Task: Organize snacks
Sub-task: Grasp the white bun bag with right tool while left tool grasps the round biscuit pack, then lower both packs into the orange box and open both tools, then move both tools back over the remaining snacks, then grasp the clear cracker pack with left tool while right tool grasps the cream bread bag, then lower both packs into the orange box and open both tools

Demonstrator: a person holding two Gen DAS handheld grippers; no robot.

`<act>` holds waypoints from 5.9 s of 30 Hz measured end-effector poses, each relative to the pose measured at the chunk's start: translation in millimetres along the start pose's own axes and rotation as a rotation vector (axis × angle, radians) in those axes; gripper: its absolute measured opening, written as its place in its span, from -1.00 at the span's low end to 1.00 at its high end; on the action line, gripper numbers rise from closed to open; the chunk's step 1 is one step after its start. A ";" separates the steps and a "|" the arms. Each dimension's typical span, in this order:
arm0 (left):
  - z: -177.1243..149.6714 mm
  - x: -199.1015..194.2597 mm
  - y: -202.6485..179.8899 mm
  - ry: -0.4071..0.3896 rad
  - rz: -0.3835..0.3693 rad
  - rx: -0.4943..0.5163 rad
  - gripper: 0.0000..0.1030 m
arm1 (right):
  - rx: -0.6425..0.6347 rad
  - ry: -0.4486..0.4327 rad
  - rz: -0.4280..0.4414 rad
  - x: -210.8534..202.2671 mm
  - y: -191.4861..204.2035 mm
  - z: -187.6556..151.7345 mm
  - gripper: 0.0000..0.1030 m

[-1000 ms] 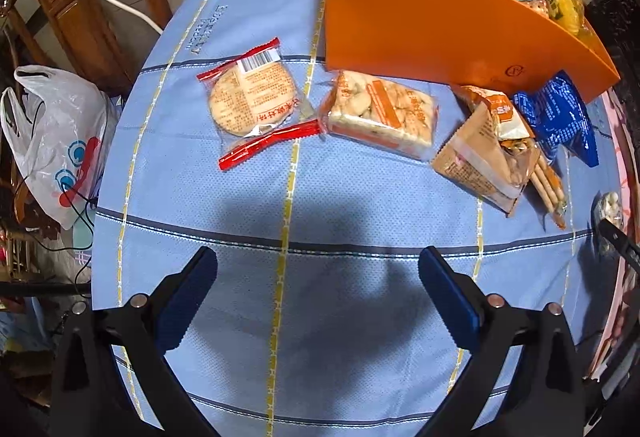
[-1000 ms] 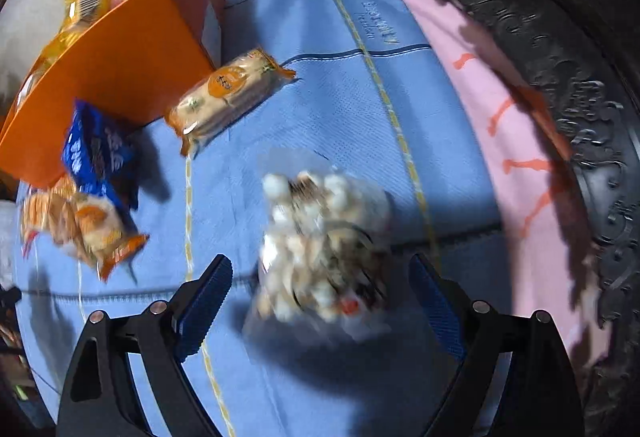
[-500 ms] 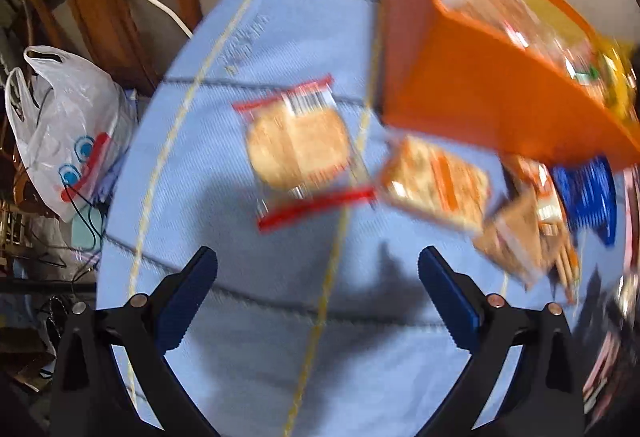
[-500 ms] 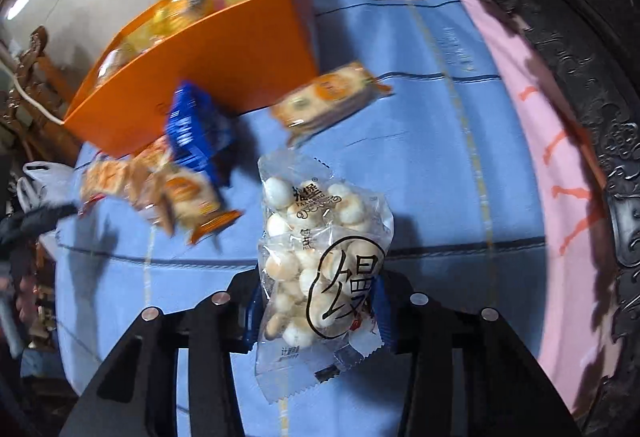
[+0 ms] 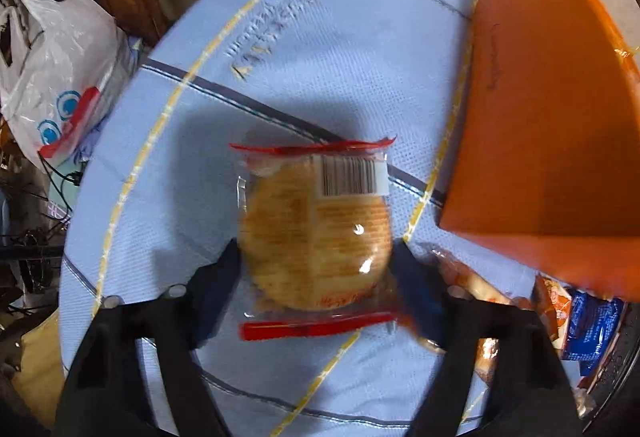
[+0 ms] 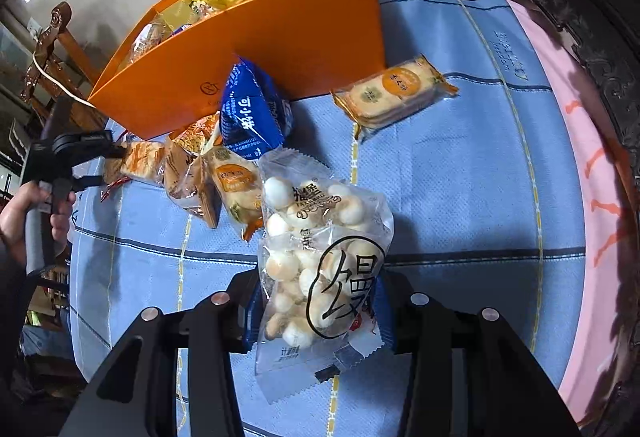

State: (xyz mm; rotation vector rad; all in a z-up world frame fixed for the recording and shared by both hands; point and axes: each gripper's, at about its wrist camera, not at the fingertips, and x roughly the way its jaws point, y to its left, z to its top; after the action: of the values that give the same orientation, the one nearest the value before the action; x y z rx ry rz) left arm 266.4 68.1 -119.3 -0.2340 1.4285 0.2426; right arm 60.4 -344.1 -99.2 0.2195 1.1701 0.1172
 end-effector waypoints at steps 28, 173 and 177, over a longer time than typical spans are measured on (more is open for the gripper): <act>-89.9 -188.6 -83.5 -0.348 -0.188 0.320 0.34 | -0.206 -0.250 0.118 -74.5 92.2 78.8 -0.12; 24.5 -188.8 -189.2 -0.473 -0.034 0.408 0.92 | -0.047 -0.420 0.024 -85.8 60.2 197.0 0.09; 17.7 -171.1 -176.1 -0.440 -0.034 0.399 0.92 | -0.030 -0.380 0.035 -73.9 51.0 182.8 0.10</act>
State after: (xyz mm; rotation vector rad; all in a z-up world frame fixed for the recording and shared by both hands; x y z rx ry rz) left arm 315.0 -98.6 55.2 0.1189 1.0066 -0.0246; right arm 201.4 -329.8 47.0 0.2245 0.7858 0.1179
